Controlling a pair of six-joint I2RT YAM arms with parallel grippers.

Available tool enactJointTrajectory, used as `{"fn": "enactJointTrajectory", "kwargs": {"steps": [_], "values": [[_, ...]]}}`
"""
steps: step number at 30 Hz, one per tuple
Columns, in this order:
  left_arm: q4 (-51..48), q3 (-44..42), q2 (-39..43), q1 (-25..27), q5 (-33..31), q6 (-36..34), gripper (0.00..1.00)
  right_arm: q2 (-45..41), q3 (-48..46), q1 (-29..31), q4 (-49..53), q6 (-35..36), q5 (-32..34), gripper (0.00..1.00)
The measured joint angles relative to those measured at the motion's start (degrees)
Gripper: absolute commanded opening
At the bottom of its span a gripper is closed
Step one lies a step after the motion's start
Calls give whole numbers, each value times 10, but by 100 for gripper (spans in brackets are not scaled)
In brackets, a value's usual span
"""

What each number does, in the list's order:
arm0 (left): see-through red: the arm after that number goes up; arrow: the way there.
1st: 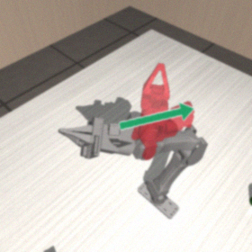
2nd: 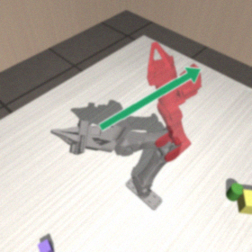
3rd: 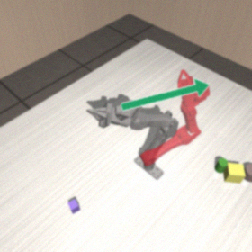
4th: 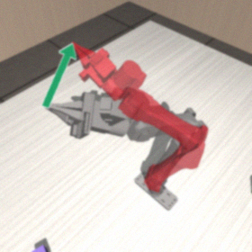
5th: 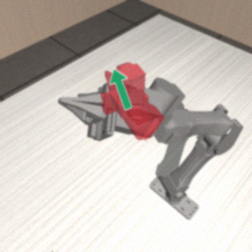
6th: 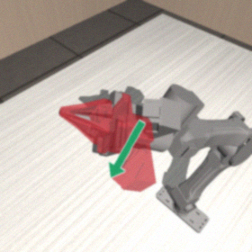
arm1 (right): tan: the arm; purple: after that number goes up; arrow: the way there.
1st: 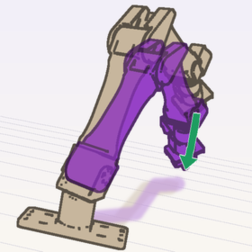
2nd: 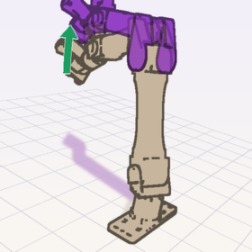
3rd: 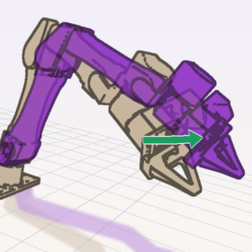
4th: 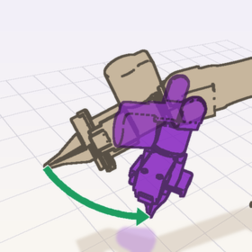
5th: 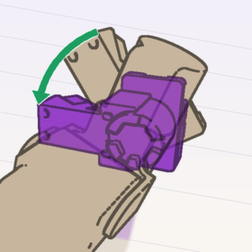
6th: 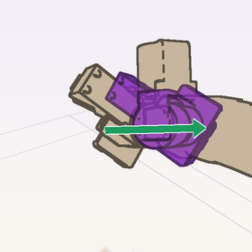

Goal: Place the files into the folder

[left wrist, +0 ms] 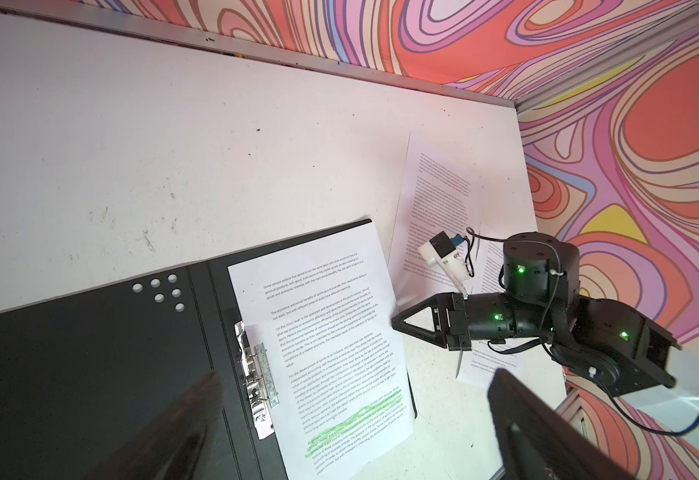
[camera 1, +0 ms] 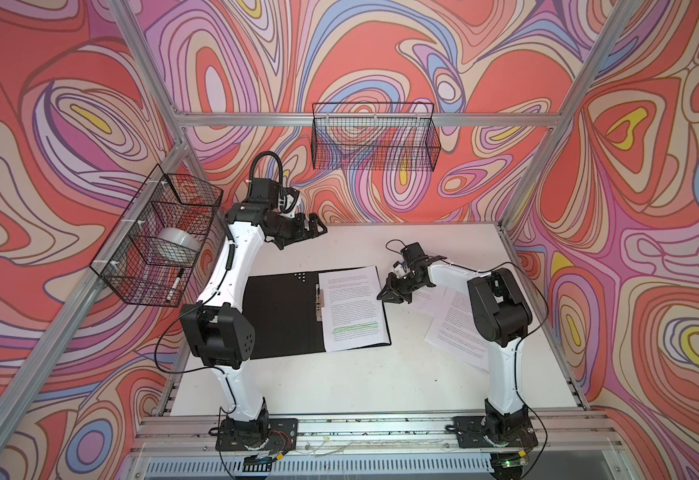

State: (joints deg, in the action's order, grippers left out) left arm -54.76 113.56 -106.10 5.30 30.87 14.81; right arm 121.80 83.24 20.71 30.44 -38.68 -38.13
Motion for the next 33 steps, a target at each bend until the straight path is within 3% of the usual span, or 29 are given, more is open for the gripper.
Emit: {"fn": "enactJointTrajectory", "kwargs": {"steps": [10,22,33], "values": [[2,-4,0,0,3,1,100,-18,6,3,40,23,54,35],[7,-10,5,0,11,5,100,-116,-21,45,68,45,76,18],[15,-33,10,5,10,4,100,-99,-92,56,12,30,62,13]]}}
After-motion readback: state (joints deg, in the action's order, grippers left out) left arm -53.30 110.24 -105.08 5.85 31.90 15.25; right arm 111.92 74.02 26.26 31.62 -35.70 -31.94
